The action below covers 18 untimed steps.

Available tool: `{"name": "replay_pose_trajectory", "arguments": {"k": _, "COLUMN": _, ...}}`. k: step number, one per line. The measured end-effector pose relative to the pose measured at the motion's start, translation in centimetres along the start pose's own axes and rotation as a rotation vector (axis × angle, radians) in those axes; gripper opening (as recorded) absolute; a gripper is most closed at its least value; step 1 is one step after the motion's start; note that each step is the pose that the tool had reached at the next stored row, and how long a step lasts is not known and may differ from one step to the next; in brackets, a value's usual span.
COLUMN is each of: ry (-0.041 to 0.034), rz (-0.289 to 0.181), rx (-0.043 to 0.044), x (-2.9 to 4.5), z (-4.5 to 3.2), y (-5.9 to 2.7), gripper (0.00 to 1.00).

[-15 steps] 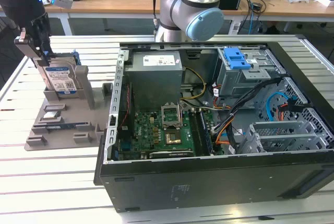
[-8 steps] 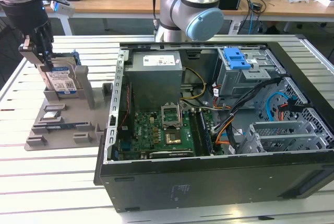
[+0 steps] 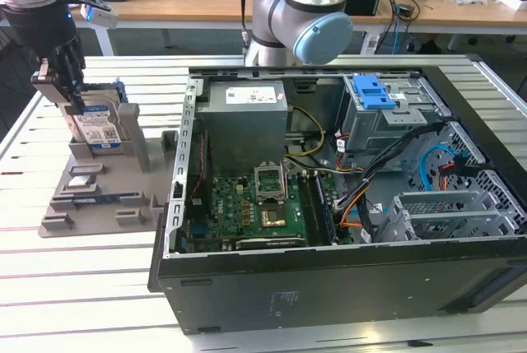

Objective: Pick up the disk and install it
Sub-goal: 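Pick up the disk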

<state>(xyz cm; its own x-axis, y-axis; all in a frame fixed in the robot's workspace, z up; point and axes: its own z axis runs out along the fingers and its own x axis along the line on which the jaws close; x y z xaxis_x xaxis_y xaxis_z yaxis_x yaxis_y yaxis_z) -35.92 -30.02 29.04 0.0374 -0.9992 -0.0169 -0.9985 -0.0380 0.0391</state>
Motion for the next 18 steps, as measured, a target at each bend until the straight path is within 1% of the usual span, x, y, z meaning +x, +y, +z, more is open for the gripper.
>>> {"name": "replay_pose_trajectory", "arguments": {"k": 1, "ry": 0.0001, "rz": 0.000, "rx": 0.0000, "x": 0.00, "z": 0.00, "y": 0.00, "gripper": 0.40}}
{"name": "replay_pose_trajectory", "arguments": {"k": 3, "ry": 0.0000, "rz": 0.000, "rx": 0.0000, "x": 0.00, "z": 0.00, "y": 0.00, "gripper": 0.40}}
{"name": "replay_pose_trajectory", "arguments": {"k": 4, "ry": 0.0000, "rz": 0.000, "rx": 0.0000, "x": 0.00, "z": 0.00, "y": 0.00, "gripper": 0.37}}
{"name": "replay_pose_trajectory", "arguments": {"k": 18, "ry": 0.0000, "rz": 0.000, "rx": 0.0001, "x": 0.00, "z": -0.02, "y": -0.01, "gripper": 0.37}}
